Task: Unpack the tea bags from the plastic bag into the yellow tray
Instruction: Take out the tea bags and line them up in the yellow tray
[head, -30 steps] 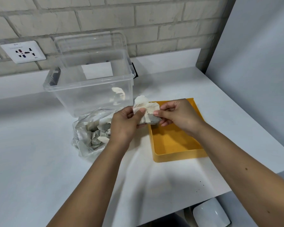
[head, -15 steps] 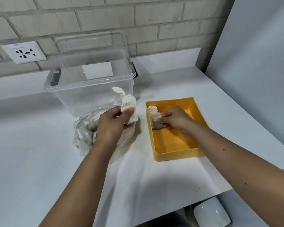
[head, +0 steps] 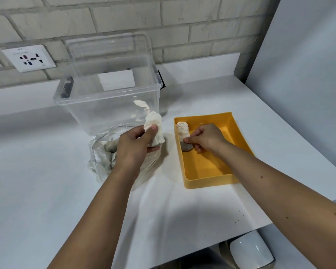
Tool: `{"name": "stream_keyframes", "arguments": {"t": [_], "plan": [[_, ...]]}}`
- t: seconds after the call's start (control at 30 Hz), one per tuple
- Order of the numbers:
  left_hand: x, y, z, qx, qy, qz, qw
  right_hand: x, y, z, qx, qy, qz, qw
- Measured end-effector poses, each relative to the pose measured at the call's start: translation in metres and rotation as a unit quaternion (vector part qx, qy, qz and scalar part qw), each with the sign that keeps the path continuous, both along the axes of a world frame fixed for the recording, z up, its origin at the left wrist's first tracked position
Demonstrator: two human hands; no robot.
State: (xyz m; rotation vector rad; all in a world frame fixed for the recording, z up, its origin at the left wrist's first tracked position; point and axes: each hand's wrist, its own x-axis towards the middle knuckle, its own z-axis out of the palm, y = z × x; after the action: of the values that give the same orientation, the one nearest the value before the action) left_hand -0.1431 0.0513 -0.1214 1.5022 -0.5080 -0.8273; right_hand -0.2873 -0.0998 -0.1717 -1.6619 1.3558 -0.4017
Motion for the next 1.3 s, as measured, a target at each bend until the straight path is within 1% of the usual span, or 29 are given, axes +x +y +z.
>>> {"name": "stream_keyframes", "arguments": {"t": [0.1,0.2,0.27,0.33,0.37,0.4,0.47,0.5,0.57,0.63,0.7,0.87,0.97,1.03,1.17,1.3], "plan": [[0.001,0.001,0.000,-0.012,0.003,-0.007,1.000,-0.001,0.003,0.002,0.054,-0.026,-0.011,0.998],[0.003,0.000,-0.002,-0.013,0.013,-0.014,1.000,-0.002,0.007,0.002,0.063,-0.030,0.005,0.998],[0.004,0.000,-0.002,-0.012,0.033,-0.024,0.999,-0.003,0.009,0.009,0.027,0.000,0.020,0.999],[0.005,0.001,-0.001,-0.012,0.063,-0.043,0.997,-0.007,0.011,0.025,-0.048,0.026,0.015,0.998],[0.004,0.002,0.001,-0.012,0.084,-0.053,0.995,-0.011,0.015,0.036,-0.078,0.008,0.005,0.997],[0.003,0.002,0.001,-0.014,0.102,-0.061,0.993,-0.015,0.020,0.049,-0.092,-0.029,0.000,0.995],[-0.001,0.002,0.002,-0.014,0.114,-0.075,0.991,-0.020,0.035,0.069,-0.072,-0.116,0.014,0.991],[-0.004,0.001,0.003,-0.012,0.110,-0.082,0.990,-0.020,0.043,0.076,-0.051,-0.138,0.032,0.989],[-0.011,-0.001,0.005,-0.012,0.097,-0.097,0.990,-0.015,0.054,0.080,-0.037,-0.130,0.063,0.989],[-0.017,-0.003,0.008,-0.017,0.091,-0.103,0.990,-0.011,0.057,0.080,-0.047,-0.114,0.067,0.990],[-0.019,-0.004,0.010,-0.023,0.096,-0.099,0.990,-0.011,0.056,0.084,-0.048,-0.118,0.069,0.990],[-0.017,-0.005,0.011,-0.042,0.156,-0.095,0.982,-0.017,0.051,0.090,-0.058,-0.133,0.066,0.987],[-0.017,-0.004,0.013,-0.047,0.192,-0.132,0.971,-0.020,0.052,0.088,-0.054,-0.144,0.080,0.985],[-0.018,-0.004,0.014,-0.037,0.183,-0.152,0.971,-0.022,0.054,0.087,-0.065,-0.129,0.105,0.984],[-0.019,-0.006,0.014,-0.035,0.152,-0.116,0.981,-0.022,0.054,0.085,-0.073,-0.130,0.110,0.983],[-0.015,-0.006,0.015,-0.060,0.179,-0.095,0.977,-0.026,0.054,0.085,-0.074,-0.132,0.109,0.983]]}}
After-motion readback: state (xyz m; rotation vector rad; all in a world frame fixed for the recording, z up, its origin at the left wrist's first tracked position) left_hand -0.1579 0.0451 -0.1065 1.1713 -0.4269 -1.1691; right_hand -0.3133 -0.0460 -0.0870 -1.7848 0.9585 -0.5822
